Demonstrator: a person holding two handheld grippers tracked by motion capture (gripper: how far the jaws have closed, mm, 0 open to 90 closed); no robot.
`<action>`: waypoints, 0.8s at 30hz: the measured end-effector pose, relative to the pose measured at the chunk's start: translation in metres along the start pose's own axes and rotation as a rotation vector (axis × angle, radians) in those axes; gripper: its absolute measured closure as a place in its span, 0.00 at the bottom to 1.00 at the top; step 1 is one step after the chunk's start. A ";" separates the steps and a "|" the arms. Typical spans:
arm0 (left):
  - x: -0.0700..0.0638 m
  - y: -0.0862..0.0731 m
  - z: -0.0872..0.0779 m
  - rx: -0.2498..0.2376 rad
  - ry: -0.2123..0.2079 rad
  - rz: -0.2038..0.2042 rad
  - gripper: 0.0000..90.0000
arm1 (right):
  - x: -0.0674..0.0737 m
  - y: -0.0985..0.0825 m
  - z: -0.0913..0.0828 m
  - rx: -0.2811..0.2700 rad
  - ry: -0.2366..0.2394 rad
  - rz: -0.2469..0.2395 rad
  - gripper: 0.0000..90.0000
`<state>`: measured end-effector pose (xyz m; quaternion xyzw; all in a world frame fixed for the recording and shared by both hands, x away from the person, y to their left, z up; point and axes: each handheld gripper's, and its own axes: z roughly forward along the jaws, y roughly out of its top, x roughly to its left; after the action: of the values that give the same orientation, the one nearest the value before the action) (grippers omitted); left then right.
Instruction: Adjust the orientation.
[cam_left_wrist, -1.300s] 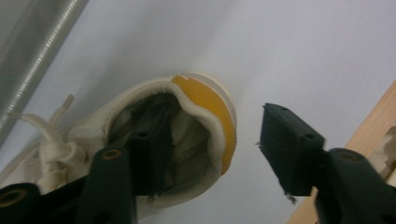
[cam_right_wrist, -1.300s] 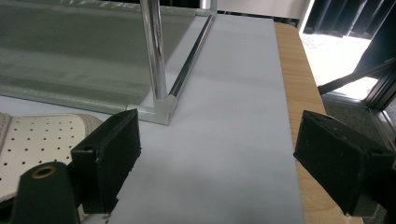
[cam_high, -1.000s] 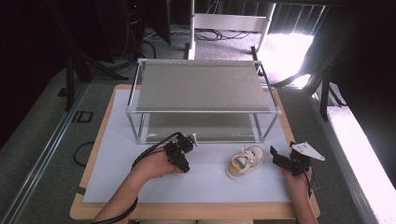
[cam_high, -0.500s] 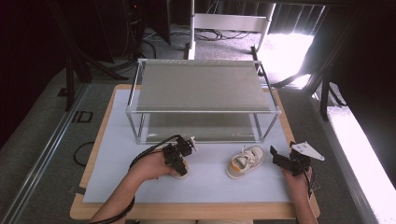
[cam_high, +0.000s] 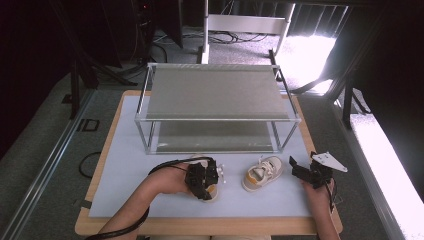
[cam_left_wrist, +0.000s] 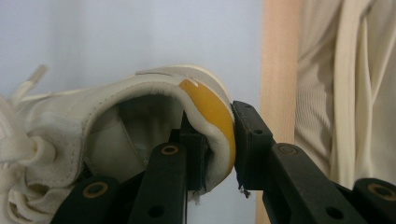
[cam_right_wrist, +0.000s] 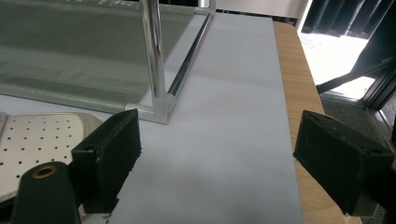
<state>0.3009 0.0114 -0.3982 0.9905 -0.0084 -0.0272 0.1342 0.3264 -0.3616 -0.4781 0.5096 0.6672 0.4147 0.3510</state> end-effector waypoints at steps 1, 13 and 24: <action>-0.001 0.002 0.000 0.009 -0.006 0.015 0.83 | 0.000 0.000 0.000 0.000 0.000 0.001 0.15; -0.002 0.000 0.003 0.032 -0.017 -0.059 0.69 | 0.000 0.000 0.000 -0.001 0.006 -0.005 0.15; -0.003 -0.003 0.008 0.012 0.017 -0.141 0.54 | -0.001 0.001 0.002 0.027 0.030 0.004 0.14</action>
<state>0.2971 0.0123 -0.4069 0.9896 0.0623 -0.0281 0.1263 0.3284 -0.3621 -0.4778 0.5094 0.6770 0.4139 0.3331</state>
